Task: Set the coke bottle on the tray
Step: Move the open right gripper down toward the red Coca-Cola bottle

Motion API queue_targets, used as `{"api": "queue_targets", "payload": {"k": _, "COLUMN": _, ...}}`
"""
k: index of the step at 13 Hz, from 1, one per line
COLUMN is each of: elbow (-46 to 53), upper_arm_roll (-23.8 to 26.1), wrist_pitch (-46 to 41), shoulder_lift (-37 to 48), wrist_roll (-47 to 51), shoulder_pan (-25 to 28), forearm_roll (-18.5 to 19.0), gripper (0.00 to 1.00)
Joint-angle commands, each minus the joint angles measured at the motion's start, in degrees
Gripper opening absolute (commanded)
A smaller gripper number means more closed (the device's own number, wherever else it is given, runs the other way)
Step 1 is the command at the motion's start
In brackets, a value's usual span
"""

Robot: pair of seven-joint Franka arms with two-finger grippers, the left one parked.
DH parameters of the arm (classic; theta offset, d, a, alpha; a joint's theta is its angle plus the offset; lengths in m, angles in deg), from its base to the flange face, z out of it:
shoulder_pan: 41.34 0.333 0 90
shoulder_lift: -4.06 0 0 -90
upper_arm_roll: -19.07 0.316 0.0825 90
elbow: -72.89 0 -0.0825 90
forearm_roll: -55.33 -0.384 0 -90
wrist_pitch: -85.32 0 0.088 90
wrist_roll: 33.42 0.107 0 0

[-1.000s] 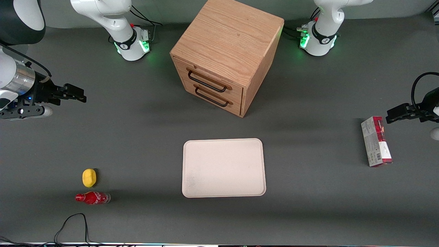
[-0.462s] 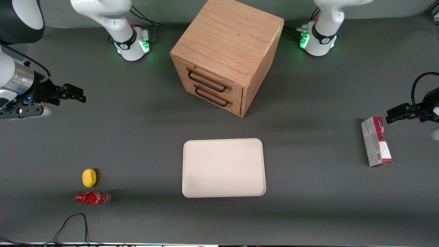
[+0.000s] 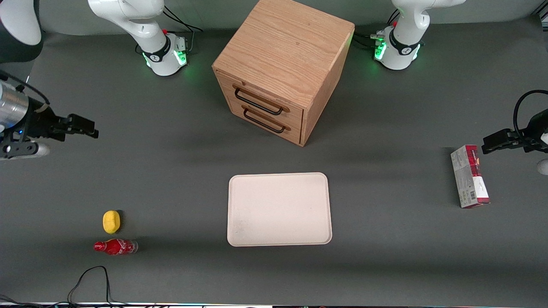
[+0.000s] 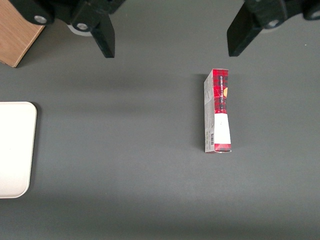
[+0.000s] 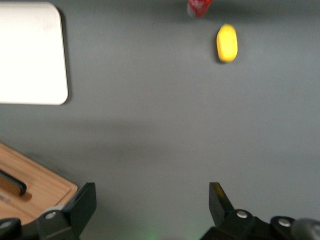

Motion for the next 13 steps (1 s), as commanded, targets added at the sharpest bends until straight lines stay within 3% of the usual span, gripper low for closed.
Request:
{"api": "queue_targets", "payload": {"k": 1, "elbow": 19.3, "upper_arm_roll": -1.0, "wrist_pitch": -2.9, "shoulder_lift": -15.8, "wrist_roll": -0.9, "shoulder_pan": -1.7, "forearm_roll": -0.5, "gripper": 1.00}}
{"api": "queue_targets", "payload": {"k": 4, "elbow": 31.3, "upper_arm_roll": -1.0, "wrist_pitch": -2.0, "shoulder_lift": -27.4, "wrist_roll": -1.4, "shoulder_pan": -3.9, "forearm_roll": -0.2, "gripper": 1.00}}
{"api": "queue_targets", "payload": {"k": 13, "elbow": 31.6, "upper_arm_roll": -0.9, "wrist_pitch": 15.1, "shoulder_lift": -38.7, "wrist_roll": -0.9, "shoulder_pan": -2.9, "forearm_roll": 1.9, "gripper": 1.00}}
